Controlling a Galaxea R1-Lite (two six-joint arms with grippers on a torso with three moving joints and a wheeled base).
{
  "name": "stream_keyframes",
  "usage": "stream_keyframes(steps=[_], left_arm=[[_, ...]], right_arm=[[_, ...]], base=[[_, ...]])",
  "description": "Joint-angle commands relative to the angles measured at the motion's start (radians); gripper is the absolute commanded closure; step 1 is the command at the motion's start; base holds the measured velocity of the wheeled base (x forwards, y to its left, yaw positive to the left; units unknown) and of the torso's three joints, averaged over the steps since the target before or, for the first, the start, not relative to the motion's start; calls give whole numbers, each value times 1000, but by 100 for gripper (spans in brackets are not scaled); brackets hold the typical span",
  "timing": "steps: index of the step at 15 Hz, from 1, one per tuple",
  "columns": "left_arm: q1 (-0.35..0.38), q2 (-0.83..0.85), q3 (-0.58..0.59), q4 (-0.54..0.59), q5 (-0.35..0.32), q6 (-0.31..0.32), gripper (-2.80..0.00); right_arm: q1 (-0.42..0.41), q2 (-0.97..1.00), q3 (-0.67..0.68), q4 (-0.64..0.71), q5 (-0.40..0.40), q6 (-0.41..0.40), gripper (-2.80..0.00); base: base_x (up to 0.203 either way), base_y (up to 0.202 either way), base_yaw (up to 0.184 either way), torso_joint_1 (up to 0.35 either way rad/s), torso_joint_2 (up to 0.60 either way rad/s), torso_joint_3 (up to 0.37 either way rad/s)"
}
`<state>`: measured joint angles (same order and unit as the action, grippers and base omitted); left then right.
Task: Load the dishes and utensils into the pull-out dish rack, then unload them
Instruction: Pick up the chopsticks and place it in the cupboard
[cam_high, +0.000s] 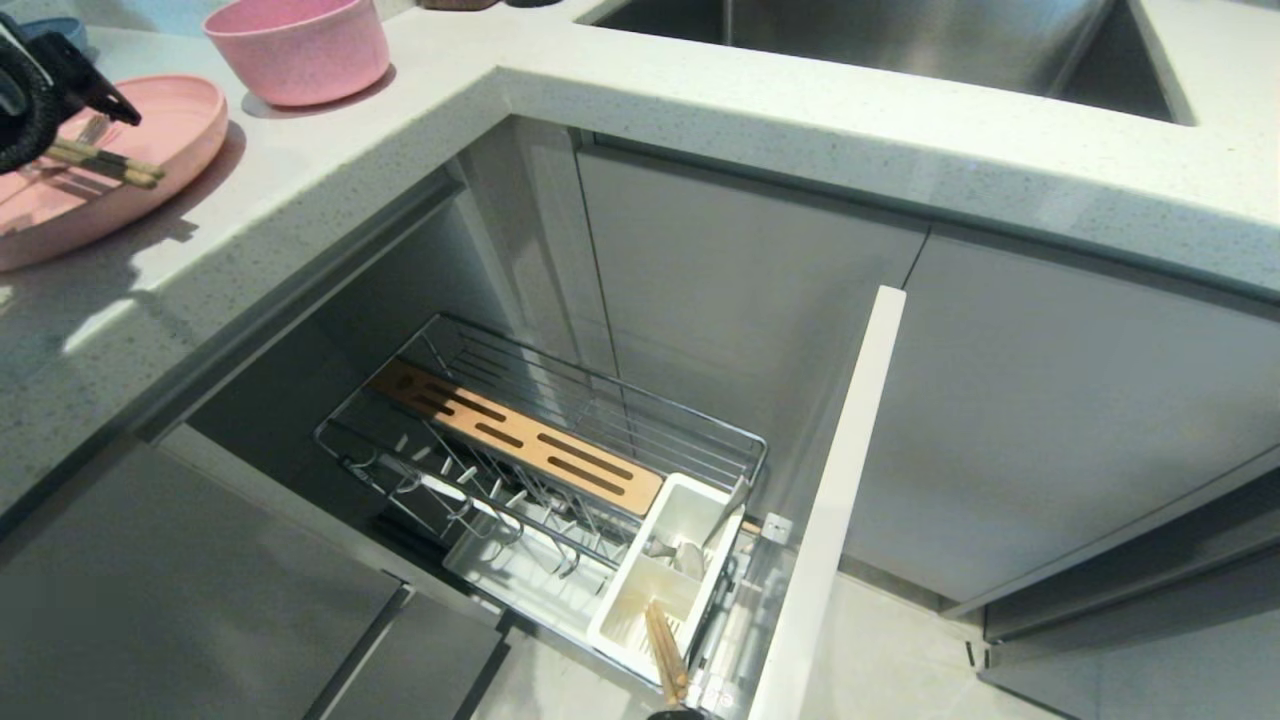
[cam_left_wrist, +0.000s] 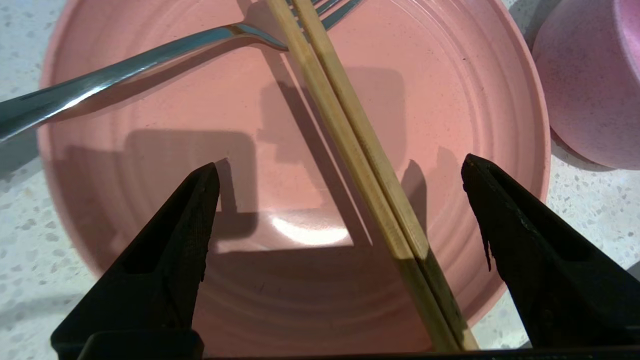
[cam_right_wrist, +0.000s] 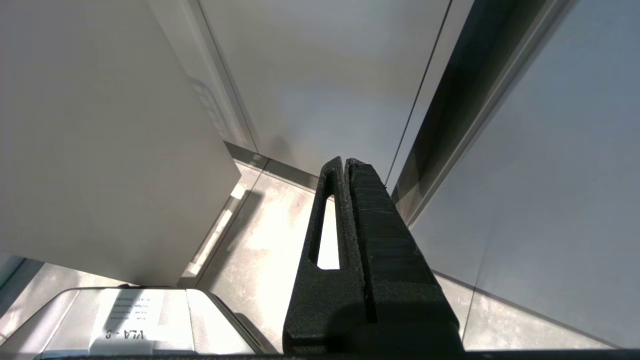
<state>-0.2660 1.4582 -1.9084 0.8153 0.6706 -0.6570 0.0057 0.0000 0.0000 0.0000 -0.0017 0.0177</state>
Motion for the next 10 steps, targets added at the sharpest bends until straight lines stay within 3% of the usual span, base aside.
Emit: stream_keyframes(steps=[1, 8, 9, 10], left_arm=[[1, 18, -4, 4, 4, -4, -280], [2, 36, -4, 1, 10, -5, -280], [2, 36, -4, 1, 10, -4, 0], [2, 37, -4, 1, 10, -4, 0]], right_arm=[[0, 0, 2, 0, 0, -1, 0], [0, 0, 2, -1, 0, 1, 0], [0, 0, 2, -1, 0, -1, 0], [0, 0, 2, -1, 0, -1, 0]], base=[[0, 0, 0, 0, 0, 0], [0, 0, 0, 0, 0, 0], [0, 0, 0, 0, 0, 0], [0, 0, 0, 0, 0, 0]])
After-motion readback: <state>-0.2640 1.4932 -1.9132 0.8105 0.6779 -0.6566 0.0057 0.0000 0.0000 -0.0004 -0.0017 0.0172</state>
